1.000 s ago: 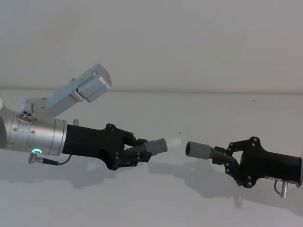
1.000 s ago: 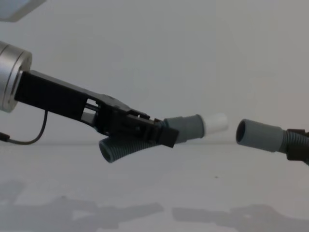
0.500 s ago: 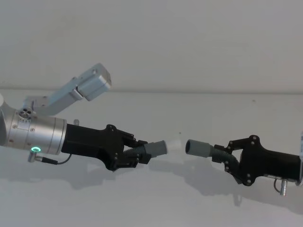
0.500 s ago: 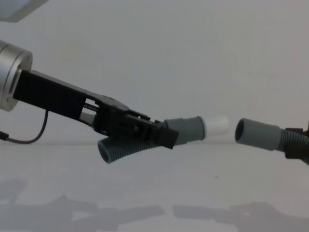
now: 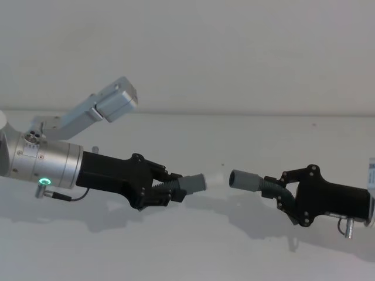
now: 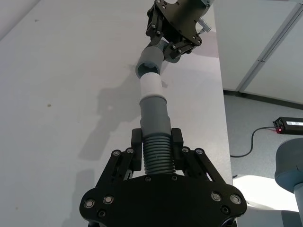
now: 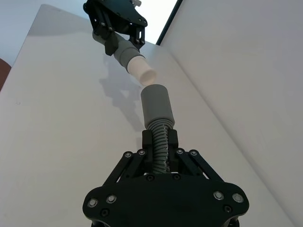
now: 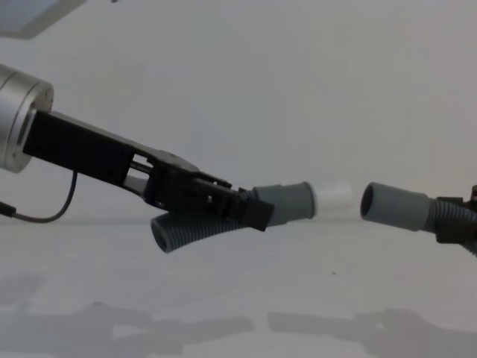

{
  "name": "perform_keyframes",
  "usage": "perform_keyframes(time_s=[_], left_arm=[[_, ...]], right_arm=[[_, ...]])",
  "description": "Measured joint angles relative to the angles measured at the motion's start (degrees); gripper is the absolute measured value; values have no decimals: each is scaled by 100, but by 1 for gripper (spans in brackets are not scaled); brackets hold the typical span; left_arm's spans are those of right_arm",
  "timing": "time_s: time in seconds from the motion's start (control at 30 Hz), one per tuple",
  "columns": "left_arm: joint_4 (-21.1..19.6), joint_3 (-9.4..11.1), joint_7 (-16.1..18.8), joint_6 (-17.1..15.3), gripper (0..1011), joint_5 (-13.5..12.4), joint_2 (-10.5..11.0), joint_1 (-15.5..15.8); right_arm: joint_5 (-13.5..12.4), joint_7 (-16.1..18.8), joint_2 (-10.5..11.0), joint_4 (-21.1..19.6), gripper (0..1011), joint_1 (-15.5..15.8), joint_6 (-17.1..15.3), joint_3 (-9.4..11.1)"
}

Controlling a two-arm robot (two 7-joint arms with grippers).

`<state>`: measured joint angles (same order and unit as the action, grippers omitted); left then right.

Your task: Use both hands to pick up one end of the pipe from the table, align the ends, and insert them.

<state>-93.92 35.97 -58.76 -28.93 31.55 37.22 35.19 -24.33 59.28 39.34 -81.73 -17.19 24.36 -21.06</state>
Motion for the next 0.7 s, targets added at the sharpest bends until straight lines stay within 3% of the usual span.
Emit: perform_keyframes(time_s=[0.7], left_arm=[[124,75,4,23,342,126,22,77]], right_arm=[[-218,133,10,122,155,-171,-52,-110]])
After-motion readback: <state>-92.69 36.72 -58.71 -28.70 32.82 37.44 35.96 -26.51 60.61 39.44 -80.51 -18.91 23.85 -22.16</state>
